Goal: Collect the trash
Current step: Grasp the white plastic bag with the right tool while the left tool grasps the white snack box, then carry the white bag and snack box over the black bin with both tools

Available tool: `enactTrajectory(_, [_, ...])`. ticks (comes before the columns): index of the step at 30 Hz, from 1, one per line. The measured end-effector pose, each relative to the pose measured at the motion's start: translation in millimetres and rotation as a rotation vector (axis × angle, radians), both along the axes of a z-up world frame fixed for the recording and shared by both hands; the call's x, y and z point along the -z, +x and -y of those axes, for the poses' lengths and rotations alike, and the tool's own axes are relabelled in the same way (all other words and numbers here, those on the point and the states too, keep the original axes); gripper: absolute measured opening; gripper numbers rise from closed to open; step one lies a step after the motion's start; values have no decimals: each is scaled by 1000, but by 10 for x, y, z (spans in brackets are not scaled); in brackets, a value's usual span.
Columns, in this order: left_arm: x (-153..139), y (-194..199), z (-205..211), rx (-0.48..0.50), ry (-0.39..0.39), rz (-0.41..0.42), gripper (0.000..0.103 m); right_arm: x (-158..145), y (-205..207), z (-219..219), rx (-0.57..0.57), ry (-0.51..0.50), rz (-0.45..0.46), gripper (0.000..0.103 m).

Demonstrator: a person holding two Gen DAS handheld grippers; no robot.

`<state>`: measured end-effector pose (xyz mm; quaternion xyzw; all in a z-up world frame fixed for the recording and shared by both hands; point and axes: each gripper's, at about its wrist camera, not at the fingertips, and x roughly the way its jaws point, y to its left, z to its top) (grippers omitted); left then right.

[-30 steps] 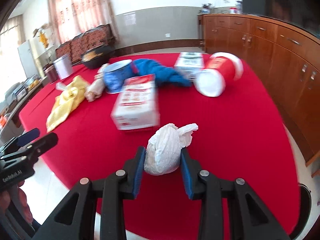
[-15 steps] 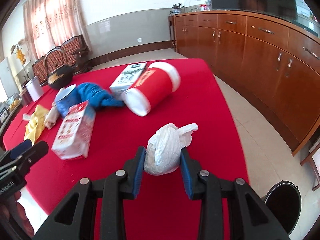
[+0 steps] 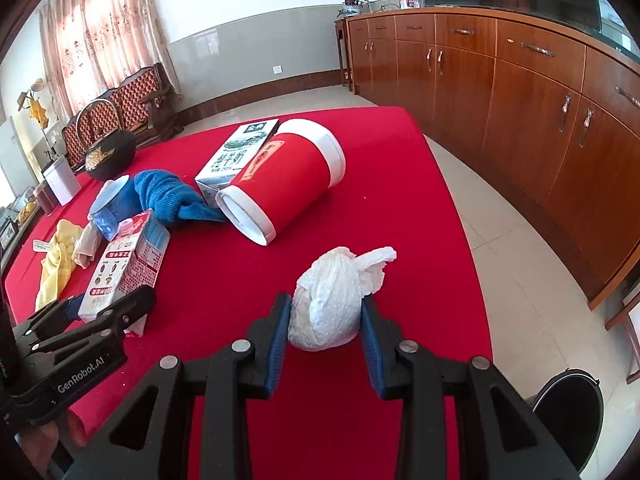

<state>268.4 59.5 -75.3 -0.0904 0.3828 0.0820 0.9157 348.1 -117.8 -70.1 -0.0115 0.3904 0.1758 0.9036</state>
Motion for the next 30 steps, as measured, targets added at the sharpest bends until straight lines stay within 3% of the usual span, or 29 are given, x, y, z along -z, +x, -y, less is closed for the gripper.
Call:
enactTrajectory(18, [-333,-589,-45,33,51,88,52,-249,-577,134,-40,12,56,36])
enactTrajectory(30, [-569,-929,365,128,72,139,52,-505,-1123,518,-16,10,108,36])
